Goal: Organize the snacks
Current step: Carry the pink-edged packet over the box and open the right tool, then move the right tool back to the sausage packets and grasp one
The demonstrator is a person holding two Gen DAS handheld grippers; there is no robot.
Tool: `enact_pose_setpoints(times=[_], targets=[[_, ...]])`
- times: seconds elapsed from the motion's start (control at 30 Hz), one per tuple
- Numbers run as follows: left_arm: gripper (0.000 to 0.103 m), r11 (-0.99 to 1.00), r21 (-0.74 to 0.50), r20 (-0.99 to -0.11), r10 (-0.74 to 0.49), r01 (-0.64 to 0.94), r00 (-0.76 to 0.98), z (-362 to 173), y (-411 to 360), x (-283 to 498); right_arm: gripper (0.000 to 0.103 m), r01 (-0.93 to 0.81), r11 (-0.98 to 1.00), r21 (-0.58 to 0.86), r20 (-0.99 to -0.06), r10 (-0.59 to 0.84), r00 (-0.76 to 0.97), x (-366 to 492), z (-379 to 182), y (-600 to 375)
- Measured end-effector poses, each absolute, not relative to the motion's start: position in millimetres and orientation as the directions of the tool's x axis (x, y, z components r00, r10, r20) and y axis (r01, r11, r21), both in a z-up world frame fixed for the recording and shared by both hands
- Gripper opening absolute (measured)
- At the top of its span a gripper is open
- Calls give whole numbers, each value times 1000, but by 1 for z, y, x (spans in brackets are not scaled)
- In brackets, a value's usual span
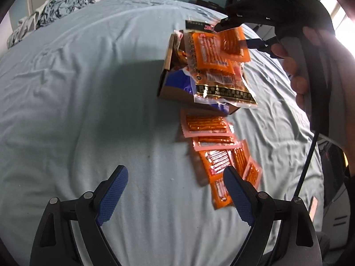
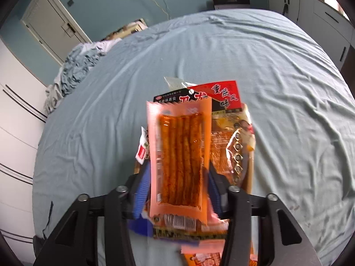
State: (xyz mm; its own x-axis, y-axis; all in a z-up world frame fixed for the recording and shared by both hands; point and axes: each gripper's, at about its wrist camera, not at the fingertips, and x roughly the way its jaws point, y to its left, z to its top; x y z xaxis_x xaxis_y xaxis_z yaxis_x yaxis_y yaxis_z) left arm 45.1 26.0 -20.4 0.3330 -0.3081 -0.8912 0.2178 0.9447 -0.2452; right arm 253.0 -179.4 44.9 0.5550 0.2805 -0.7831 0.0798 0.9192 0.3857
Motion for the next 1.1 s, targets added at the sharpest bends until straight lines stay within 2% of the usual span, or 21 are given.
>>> enact_pose_setpoints(times=[0.13,0.17,0.27,0.37,0.57,0.8,0.93,1.1], targets=[[89,942,-274,-885,-326,195,332,-20,31,48,62,72,930,361,-779,258,572,244,49,-177],[89,943,-272,-885,-323,192,335,-19,32,48,62,62,933,355,-771,254,584,240,52,-178],[89,949,-254,-891,-306,188,337,-21,32,47,63,48,947,318,-770,229,596,217,54,-184],[89,956,-229,-898,-280,182,339,-23,32,45,63,64,935,349,-780,252,573,172,43,-202],[89,966,-155,-903,-224,209,366,-22,25,35,63,136,939,317,-875,234,423,91,-7,-225],[89,964,-78,-889,-183,254,420,-16,14,14,63,221,920,323,-844,175,508,1,-43,-252],[89,961,-27,-891,-148,275,429,-17,4,10,63,292,868,402,-879,275,390,-1,-77,-259],[89,956,13,-890,-123,294,440,-15,-4,3,63,325,855,403,-886,277,371,16,-89,-263]])
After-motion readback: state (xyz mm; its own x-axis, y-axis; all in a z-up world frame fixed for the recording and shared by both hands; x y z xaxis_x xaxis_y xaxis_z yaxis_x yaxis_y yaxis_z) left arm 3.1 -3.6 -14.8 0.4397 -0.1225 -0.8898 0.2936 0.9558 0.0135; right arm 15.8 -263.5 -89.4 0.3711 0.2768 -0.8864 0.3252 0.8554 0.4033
